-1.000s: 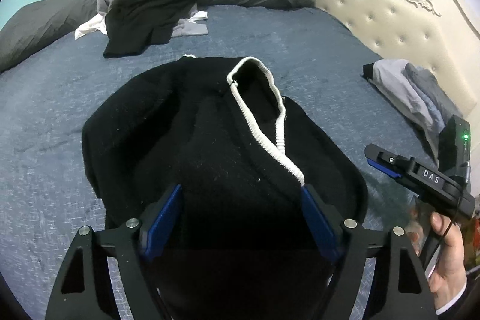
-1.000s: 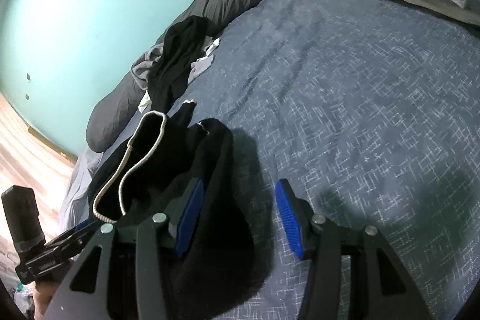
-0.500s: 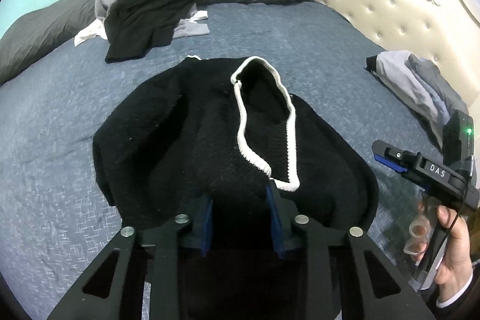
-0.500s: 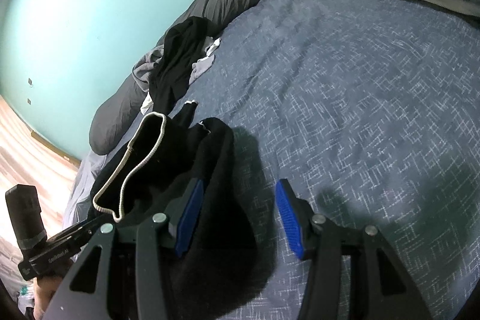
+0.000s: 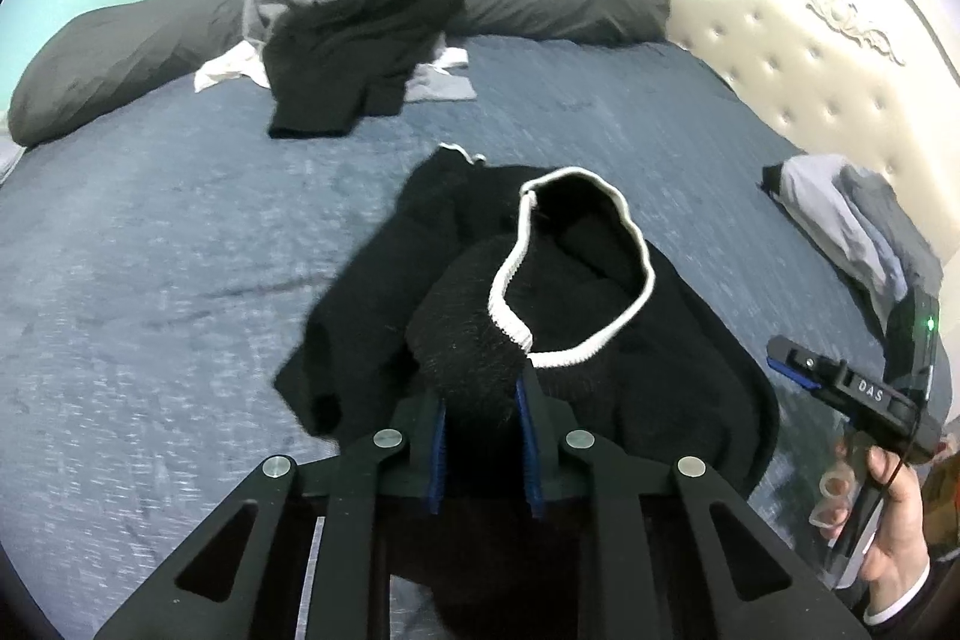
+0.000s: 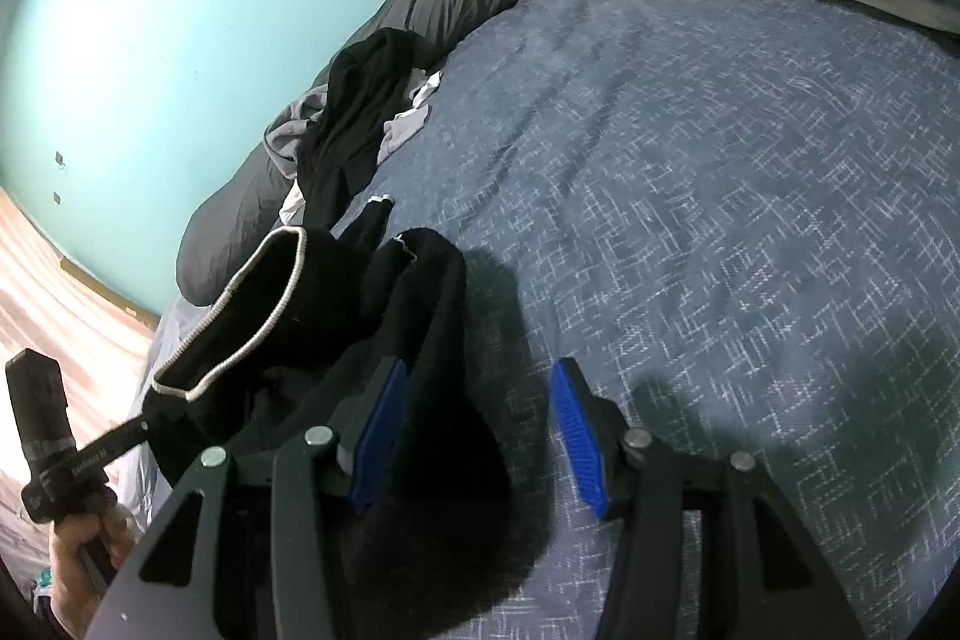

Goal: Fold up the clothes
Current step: 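Grasp the white-trimmed hood rim of the black hoodie with the left tool, then grasp the hoodie body with the right tool while the left tool holds the hood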

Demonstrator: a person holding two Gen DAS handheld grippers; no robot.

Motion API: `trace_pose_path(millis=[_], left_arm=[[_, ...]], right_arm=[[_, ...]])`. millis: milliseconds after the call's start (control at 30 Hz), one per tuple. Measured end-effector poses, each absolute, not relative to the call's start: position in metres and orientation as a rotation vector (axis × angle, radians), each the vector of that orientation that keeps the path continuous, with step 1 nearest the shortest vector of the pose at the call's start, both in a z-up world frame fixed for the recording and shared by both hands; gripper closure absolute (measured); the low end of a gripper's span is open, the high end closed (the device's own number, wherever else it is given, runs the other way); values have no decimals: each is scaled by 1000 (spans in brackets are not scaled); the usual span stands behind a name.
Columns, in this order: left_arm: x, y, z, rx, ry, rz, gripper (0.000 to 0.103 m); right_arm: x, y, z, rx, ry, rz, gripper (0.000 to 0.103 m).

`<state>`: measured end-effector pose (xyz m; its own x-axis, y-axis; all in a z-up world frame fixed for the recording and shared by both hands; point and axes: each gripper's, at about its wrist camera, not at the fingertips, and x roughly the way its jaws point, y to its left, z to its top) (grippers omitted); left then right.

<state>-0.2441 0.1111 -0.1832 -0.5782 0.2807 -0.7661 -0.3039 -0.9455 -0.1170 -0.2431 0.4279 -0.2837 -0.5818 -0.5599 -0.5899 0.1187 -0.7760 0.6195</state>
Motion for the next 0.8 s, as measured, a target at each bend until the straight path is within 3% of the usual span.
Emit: trace_pose_path(millis=[800], left_arm=[[-276,18,-184,-1294,44,2697,86]], right_arm=[[-242,415,-284,1155,-701,-2351,52]])
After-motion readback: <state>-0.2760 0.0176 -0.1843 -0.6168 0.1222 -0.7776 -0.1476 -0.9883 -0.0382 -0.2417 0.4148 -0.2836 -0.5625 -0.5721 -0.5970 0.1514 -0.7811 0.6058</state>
